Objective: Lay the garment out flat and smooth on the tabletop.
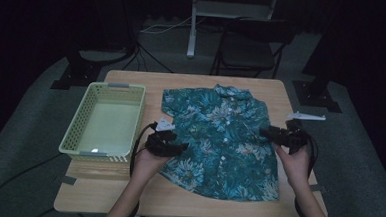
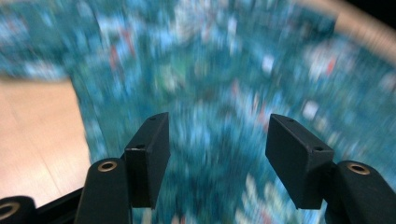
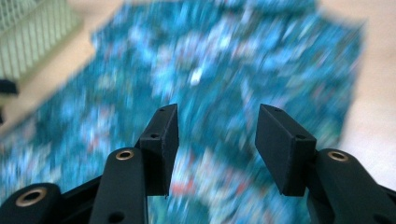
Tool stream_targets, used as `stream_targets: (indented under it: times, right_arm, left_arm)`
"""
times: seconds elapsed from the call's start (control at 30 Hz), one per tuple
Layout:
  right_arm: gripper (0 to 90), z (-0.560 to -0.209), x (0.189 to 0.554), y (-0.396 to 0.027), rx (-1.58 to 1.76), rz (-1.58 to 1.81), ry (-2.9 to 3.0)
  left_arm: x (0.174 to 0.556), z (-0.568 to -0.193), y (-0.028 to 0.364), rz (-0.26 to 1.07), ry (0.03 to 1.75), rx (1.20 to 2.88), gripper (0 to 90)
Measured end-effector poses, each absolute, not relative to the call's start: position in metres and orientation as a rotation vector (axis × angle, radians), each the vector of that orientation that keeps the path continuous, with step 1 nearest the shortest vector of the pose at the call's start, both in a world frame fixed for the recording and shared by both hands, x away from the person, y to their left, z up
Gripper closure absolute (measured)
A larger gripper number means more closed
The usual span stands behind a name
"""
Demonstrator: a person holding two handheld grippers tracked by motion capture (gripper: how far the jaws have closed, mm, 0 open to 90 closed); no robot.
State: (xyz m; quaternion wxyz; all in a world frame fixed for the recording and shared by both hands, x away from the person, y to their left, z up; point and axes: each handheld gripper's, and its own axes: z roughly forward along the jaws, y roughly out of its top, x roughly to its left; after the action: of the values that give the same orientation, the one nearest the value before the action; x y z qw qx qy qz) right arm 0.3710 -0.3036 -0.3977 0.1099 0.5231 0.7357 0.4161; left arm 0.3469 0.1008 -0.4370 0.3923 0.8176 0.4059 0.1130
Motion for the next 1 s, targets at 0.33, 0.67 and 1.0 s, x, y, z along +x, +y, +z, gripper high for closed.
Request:
stream_targets:
  times: [0.33,0.67,1.0]
  right_arm:
    - [46.7,-0.458,0.326,-0.280,1.517,1.060,2.346]
    - [45.4,-0.469,0.316,-0.282,1.378,1.011,2.342]
    - [36.3,-0.469,0.322,-0.282,1.331,0.918,2.347]
  left_arm:
    - [0.346,-0.465,0.099,0.267,1.057,2.174,41.0]
    - [0.328,-0.468,0.097,0.303,1.022,2.196,41.0]
    - [0.306,-0.469,0.100,0.299,0.994,2.189,41.0]
